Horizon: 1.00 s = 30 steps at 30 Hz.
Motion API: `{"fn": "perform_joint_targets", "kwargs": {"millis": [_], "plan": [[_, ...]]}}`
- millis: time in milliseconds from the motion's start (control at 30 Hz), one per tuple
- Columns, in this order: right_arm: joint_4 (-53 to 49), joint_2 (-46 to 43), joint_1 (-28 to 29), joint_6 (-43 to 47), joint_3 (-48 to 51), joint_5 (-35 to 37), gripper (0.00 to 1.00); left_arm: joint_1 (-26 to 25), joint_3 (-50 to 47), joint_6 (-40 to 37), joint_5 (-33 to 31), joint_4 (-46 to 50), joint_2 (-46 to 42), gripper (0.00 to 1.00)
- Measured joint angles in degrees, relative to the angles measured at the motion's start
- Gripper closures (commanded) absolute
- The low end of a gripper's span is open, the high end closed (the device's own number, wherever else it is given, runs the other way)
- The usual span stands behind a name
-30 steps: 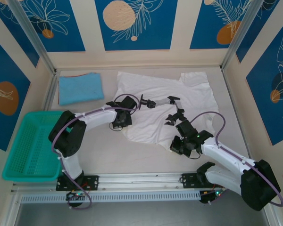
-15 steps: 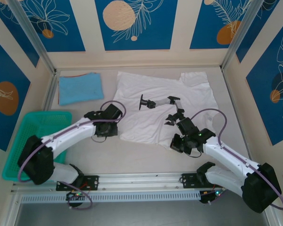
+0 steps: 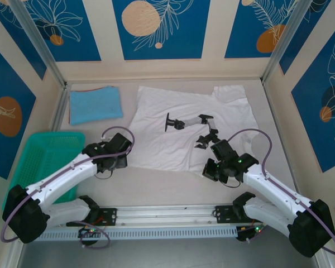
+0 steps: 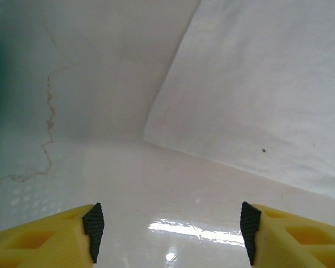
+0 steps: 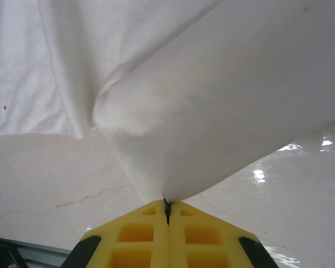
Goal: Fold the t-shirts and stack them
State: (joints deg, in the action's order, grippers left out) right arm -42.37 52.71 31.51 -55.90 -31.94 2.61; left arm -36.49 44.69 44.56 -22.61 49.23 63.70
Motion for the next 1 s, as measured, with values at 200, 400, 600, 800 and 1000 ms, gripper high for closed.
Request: {"fn": "perform_joint_targets", "kwargs": {"millis": [200,400,600,800,1000], "plan": [[-0.3,0.0,-0.3,0.0,0.0,0.0,1.0,11.6,0.1,0.2,7.9,-7.4,7.0,0.4],[-0.5,0.0,-0.8,0.4,0.0,0.0,1.0,14.5,4.3,-0.1,13.7,-13.5,19.6,0.45],[-0.6,0.0,-0.8,0.4,0.0,0.0,1.0,14.5,1.9,0.0,12.6,-12.3,17.7,0.4],[-0.5,2.3,0.2,0.3,-1.3,0.4,0.99,15.3,-4.3,0.6,10.3,-10.4,11.8,0.36],[0.0,6.6,8.9,-1.9,-2.8,1.3,0.97,19.1,-4.7,0.2,12.7,-12.2,15.5,0.4]]}}
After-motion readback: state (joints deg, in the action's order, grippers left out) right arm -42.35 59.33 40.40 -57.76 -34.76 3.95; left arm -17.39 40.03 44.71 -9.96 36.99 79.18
